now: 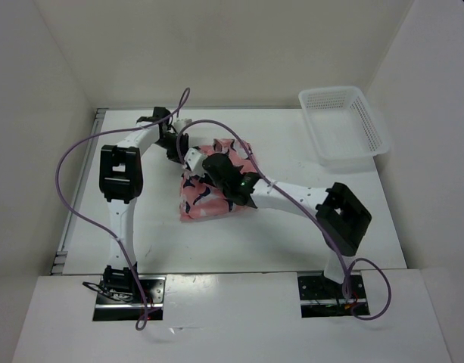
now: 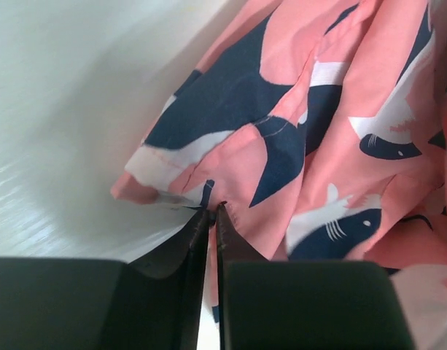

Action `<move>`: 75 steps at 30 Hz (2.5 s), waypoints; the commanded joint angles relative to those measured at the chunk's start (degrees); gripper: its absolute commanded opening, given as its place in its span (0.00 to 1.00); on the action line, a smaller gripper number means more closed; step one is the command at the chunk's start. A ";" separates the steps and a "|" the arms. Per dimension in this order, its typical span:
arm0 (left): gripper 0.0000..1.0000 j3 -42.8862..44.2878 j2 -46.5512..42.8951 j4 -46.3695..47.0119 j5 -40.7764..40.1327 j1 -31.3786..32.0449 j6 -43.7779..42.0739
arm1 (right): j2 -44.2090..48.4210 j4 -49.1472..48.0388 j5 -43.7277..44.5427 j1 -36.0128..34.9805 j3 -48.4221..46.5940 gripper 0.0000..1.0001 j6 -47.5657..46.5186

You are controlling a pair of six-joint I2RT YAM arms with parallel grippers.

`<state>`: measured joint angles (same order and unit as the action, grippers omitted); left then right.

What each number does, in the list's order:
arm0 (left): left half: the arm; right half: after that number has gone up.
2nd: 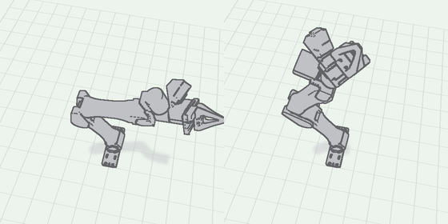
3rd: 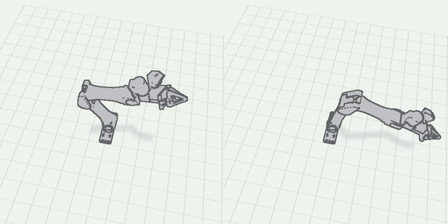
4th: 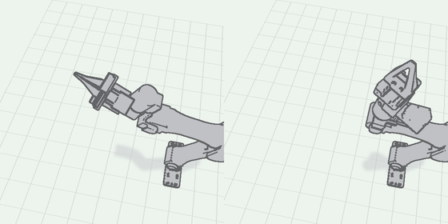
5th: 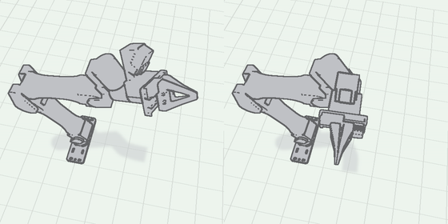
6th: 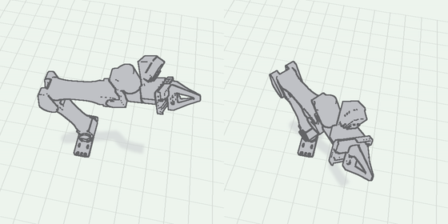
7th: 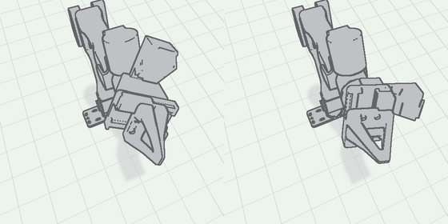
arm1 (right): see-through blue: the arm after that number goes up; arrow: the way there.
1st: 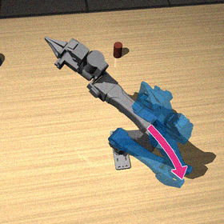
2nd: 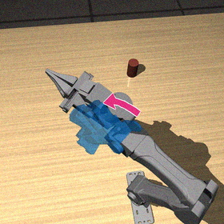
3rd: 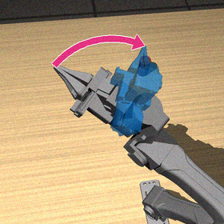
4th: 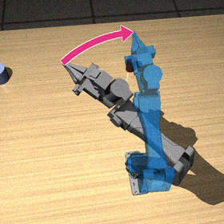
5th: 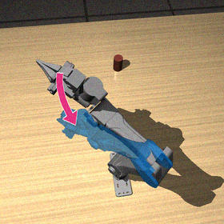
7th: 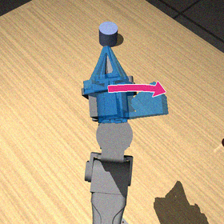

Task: Fold and stack the shorts
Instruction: Fold the shorts

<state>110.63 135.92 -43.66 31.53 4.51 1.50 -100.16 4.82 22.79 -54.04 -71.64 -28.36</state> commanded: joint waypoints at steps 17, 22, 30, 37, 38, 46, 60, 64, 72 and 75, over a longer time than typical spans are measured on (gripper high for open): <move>0.00 0.65 0.05 -0.64 -8.05 -0.73 -1.50 | 5.84 -2.02 14.48 17.56 -2.11 0.00 6.29; 0.00 -0.67 -0.47 -0.64 -9.47 -0.73 -1.50 | 10.68 -2.09 14.48 21.70 5.18 0.00 7.00; 0.00 -3.13 -2.23 -0.11 -11.23 -0.73 -1.50 | 11.21 -3.24 13.95 24.59 7.47 0.00 7.00; 0.00 -3.66 -4.25 0.94 -18.60 -1.87 -1.50 | 12.79 -3.16 13.95 29.52 10.02 0.00 6.30; 0.00 -3.67 -4.87 0.94 -19.22 -2.92 -1.50 | 13.58 -1.67 11.26 29.52 9.50 0.00 7.43; 0.10 -6.03 -9.18 0.94 -15.36 -1.44 -1.50 | 14.20 5.02 -1.07 29.52 7.04 0.00 13.76; 0.66 -0.68 -14.18 2.07 -18.16 -1.26 -1.50 | 12.62 3.80 -1.60 26.18 5.89 0.00 12.28; 0.69 0.38 -18.31 3.23 -17.38 0.66 -1.50 | 12.62 3.27 -1.60 26.18 6.42 0.00 12.28; 0.69 -0.49 -12.97 0.33 -16.95 -0.29 -1.50 | 10.86 3.27 0.33 26.18 3.00 0.00 11.75; 0.69 -4.27 -10.95 -0.20 -15.45 -1.17 -1.50 | 9.81 3.27 0.86 26.18 2.47 0.00 11.22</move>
<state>109.30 121.47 -41.63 14.37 5.37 0.21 -89.67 10.24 22.09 -27.66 -65.95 -16.73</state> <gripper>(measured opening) 0.695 0.132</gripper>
